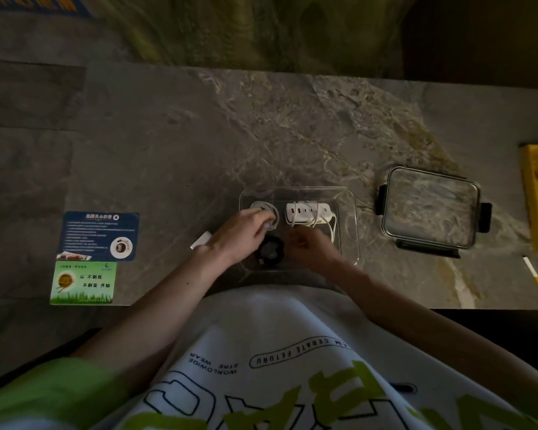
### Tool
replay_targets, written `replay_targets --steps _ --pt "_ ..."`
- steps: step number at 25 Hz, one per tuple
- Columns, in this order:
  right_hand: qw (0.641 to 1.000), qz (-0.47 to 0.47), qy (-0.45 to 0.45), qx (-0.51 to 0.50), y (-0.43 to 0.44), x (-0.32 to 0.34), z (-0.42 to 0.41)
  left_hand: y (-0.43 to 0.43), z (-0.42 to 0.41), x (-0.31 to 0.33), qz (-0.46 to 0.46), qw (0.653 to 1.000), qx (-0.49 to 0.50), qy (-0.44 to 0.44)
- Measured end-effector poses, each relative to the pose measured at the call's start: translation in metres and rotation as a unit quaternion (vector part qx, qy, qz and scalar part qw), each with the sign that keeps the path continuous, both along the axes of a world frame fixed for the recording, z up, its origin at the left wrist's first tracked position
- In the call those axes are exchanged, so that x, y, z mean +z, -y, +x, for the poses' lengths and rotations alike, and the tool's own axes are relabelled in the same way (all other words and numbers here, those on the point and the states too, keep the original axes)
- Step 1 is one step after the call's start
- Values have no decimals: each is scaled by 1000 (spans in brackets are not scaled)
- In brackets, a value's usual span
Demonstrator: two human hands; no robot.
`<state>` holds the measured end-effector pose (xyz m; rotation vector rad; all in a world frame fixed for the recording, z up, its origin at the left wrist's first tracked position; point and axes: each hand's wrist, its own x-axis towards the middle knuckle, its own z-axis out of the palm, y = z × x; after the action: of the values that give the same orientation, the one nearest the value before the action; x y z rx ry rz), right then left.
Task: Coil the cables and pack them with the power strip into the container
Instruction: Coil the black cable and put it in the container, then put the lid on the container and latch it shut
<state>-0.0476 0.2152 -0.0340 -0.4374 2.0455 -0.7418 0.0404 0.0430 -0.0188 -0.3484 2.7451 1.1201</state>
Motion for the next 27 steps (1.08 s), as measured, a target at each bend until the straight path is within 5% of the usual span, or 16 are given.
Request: replay_targets --steps 4,13,27 --pt "998 -28 -61 13 7 14 5 20 29 -5 -4 988 131 -84" --pt "934 -46 -218 278 63 25 33 42 96 -41 7 963 232 135" --pt "872 41 -259 414 93 4 55 36 112 -91 57 938 299 169"
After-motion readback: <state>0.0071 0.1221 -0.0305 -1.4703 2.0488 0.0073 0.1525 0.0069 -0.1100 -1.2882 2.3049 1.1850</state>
